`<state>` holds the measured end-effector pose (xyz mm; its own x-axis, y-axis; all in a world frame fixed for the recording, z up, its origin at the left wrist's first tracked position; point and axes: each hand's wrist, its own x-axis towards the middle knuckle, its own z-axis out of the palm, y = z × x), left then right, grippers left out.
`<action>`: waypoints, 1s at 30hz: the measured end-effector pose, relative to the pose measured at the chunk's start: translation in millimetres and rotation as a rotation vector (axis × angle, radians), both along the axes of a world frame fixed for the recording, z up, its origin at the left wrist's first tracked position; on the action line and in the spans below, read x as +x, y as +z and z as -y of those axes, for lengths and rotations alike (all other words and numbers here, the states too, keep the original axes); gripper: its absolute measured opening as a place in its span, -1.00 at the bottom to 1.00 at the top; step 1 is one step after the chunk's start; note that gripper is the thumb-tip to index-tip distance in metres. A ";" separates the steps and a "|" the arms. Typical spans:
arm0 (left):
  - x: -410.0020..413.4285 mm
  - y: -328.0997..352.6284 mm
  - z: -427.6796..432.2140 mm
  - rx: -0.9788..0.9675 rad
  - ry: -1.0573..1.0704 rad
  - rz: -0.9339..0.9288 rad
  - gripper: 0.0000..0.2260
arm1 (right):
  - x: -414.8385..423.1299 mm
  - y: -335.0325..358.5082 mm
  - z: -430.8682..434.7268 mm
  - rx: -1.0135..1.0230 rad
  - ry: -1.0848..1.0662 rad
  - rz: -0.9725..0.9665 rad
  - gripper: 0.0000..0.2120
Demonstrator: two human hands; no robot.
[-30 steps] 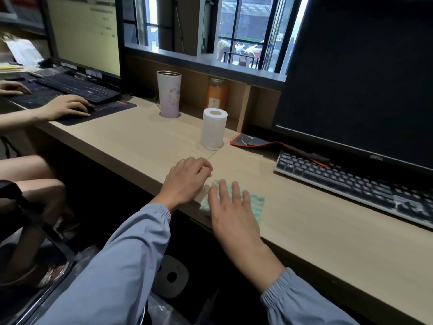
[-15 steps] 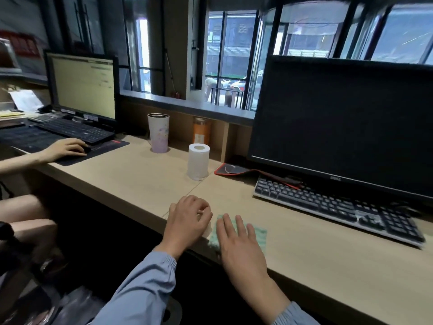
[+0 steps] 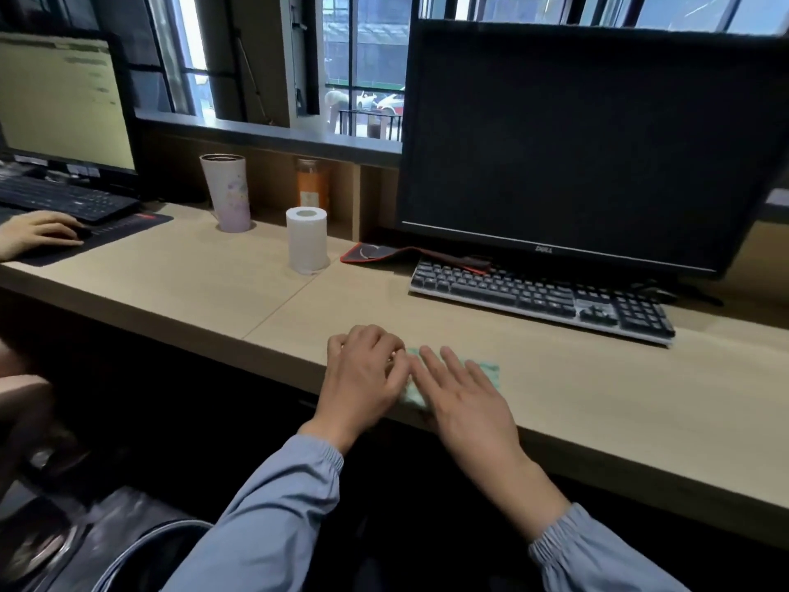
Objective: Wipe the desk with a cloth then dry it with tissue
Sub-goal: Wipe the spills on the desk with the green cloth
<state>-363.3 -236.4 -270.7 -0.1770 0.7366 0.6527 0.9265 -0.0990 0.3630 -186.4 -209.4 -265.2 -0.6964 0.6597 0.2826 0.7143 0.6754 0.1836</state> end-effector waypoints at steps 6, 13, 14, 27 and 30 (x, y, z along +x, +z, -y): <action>49.5 -4.6 -2.2 0.053 -0.079 -0.088 -0.86 | 71.1 1.6 5.7 0.011 -0.074 -0.031 -0.12; 115.5 -4.3 -6.9 0.093 -0.192 -0.222 -0.87 | 151.1 5.6 10.0 0.014 -0.128 -0.054 -0.10; 128.3 -4.0 -7.8 0.093 -0.213 -0.237 -0.86 | 163.2 4.7 10.1 0.021 -0.130 -0.063 -0.10; 229.4 9.2 -18.5 0.042 -0.358 -0.263 -0.78 | 300.9 6.5 4.4 -0.051 -0.184 -0.083 -0.12; 242.9 11.8 -22.1 0.009 -0.389 -0.270 -0.73 | 334.8 11.8 6.4 -0.090 -0.215 -0.069 -0.16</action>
